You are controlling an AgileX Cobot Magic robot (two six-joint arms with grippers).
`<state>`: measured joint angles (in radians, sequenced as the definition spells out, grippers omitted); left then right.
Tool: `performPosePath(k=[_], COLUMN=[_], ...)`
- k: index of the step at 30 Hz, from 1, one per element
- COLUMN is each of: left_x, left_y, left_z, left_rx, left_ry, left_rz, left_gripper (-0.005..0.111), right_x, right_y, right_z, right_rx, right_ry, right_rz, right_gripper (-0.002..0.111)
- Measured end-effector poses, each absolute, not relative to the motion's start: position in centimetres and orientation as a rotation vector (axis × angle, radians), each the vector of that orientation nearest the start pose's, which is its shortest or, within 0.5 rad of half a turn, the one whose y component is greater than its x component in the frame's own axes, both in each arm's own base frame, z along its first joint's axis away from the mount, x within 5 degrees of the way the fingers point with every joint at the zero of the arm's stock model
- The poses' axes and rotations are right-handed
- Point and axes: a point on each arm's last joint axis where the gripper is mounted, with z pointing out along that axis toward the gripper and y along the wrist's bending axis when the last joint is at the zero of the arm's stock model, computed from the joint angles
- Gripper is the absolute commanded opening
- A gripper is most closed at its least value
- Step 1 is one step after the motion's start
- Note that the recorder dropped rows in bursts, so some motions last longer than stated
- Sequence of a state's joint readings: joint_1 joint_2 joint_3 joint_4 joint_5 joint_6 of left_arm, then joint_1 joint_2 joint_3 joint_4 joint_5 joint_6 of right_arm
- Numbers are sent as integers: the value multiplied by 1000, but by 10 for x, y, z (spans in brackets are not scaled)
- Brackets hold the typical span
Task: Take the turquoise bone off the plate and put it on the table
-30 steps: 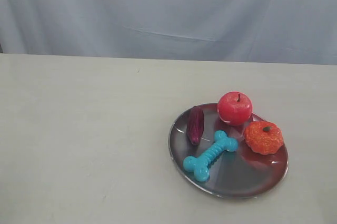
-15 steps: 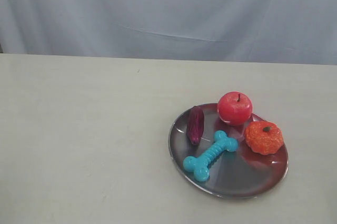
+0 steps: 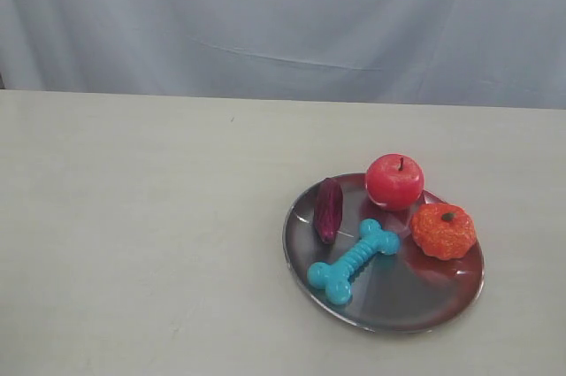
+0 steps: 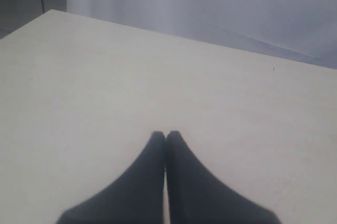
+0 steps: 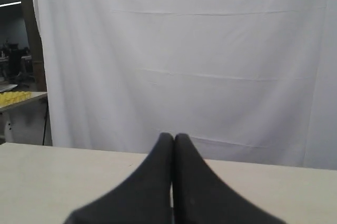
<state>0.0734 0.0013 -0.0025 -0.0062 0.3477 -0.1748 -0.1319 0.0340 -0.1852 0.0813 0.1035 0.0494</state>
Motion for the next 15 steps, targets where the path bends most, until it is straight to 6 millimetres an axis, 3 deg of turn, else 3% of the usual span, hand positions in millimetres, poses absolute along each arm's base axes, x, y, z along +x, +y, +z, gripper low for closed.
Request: performPosePath(k=[3,7,11,15], left_x=[53,53,53,53], left_y=[4,4,4,4], left_z=[183,183,183,183], left_rx=[-230,-230,-230,-230], left_ry=[1816,1816,1816,1816], left_rz=[-77,-77,-77,-77], left_gripper=[0,0,0,0], right_x=[48,61,93,131], right_y=[-4,-4,-6,-11], right_z=[295,330,357,364], right_rx=[186,202,247,318], right_ry=[1545,1832,2059,2220], right_rz=[17,42,74,107], right_gripper=[-1,-1,-1,-1])
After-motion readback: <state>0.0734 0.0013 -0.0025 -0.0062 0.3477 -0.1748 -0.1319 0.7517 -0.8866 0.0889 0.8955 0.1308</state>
